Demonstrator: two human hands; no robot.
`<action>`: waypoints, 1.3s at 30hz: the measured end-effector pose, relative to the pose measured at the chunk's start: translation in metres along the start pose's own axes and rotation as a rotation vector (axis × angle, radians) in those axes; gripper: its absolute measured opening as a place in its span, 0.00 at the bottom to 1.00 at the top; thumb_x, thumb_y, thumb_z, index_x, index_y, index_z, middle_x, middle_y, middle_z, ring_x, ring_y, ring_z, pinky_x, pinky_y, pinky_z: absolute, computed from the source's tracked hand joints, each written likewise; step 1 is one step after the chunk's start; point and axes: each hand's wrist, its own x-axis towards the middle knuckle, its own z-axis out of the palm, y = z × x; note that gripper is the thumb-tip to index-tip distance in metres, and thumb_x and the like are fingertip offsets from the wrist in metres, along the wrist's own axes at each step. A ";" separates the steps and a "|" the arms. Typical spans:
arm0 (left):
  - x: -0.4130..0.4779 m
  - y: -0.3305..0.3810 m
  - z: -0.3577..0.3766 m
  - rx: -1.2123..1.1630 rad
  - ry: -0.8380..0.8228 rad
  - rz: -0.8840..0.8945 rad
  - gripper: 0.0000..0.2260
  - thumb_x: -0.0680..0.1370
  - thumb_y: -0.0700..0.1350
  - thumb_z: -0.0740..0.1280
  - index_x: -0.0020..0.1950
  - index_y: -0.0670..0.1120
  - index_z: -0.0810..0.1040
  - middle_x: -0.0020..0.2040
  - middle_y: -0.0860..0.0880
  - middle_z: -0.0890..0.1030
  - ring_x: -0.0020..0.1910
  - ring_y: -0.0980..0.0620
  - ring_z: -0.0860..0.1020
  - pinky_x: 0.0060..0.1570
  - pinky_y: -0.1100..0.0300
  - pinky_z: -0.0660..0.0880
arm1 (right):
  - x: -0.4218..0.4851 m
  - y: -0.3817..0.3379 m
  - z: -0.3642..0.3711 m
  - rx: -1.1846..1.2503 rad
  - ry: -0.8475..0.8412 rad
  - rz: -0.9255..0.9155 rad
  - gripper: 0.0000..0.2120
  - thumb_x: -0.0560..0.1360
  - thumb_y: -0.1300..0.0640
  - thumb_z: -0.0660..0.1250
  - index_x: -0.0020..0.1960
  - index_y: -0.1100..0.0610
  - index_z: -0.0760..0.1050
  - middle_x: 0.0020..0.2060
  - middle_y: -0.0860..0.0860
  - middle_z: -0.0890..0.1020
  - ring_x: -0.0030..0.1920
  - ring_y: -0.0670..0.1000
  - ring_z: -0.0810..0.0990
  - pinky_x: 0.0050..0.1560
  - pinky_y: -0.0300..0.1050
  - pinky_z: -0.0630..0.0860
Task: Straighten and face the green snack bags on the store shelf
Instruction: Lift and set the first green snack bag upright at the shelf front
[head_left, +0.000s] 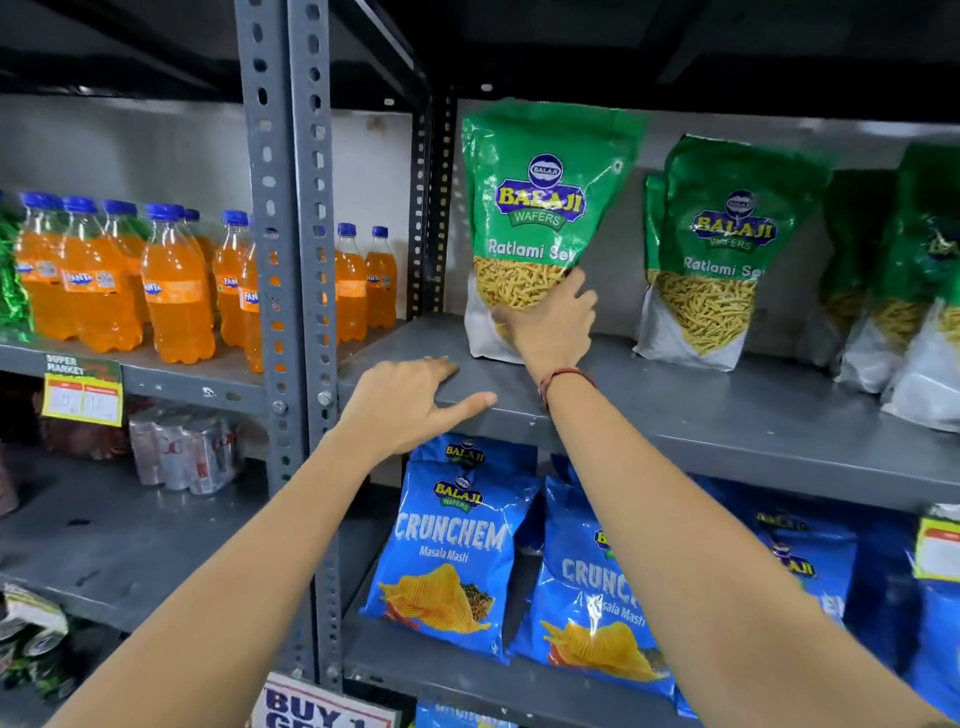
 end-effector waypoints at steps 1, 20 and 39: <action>-0.002 0.000 -0.002 0.007 -0.007 0.014 0.52 0.62 0.79 0.36 0.64 0.45 0.75 0.62 0.45 0.80 0.58 0.45 0.78 0.52 0.48 0.77 | -0.007 0.000 -0.005 0.006 0.002 -0.014 0.43 0.61 0.46 0.79 0.66 0.59 0.61 0.61 0.58 0.70 0.62 0.61 0.71 0.54 0.57 0.74; -0.024 -0.003 -0.002 0.005 0.068 -0.043 0.42 0.65 0.76 0.47 0.58 0.46 0.77 0.55 0.45 0.83 0.55 0.45 0.79 0.53 0.50 0.71 | -0.084 -0.009 -0.077 -0.024 -0.023 -0.149 0.47 0.60 0.38 0.76 0.70 0.55 0.59 0.60 0.55 0.71 0.62 0.59 0.72 0.53 0.55 0.74; -0.025 -0.005 0.003 -0.028 0.142 -0.031 0.36 0.68 0.74 0.52 0.57 0.49 0.78 0.53 0.48 0.84 0.54 0.47 0.79 0.51 0.53 0.70 | -0.064 0.010 -0.062 0.357 -0.142 -0.203 0.56 0.56 0.41 0.80 0.75 0.52 0.53 0.67 0.53 0.70 0.68 0.53 0.69 0.66 0.53 0.70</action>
